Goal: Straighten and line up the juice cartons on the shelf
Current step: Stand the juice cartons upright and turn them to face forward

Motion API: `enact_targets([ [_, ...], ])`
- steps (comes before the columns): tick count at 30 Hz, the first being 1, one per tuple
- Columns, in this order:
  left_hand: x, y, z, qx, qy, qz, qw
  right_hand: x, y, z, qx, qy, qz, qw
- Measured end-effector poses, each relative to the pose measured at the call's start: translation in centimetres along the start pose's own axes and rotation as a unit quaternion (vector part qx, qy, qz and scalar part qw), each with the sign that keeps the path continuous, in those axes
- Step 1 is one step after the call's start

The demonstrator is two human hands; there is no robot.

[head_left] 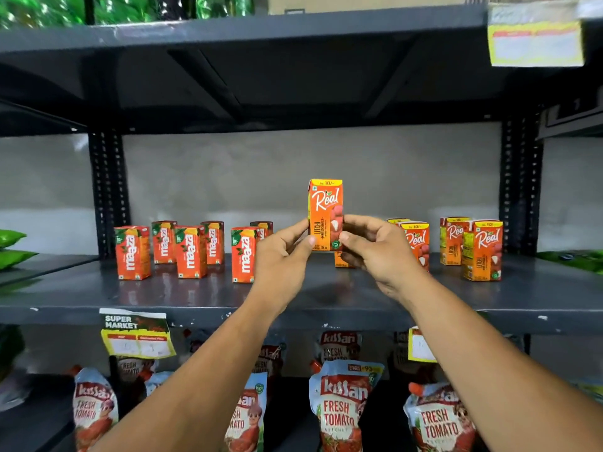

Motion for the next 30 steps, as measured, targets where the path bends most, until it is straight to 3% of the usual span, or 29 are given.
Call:
enact_targets([
  [18,0.0,-1.3,0.5,0.03,0.014,-0.011,0.999,0.8,1.8,0.4,0.023,0.006,-0.025,0.999],
  [30,-3.5,-4.9,2.9,-0.052,0.14,0.062,0.987,-1.6,3.3,-2.5,0.178,-0.043,-0.034,0.982],
])
Point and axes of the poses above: each hand's wrist, its own x-axis away from the middle knuckle, its own y-axis out of the back of the hand, z = x × y, the point moved 5 cm from there along -x, towards the middle knuckle, and after that the axes turned 6 degrees about z, right-handed, at the moved point
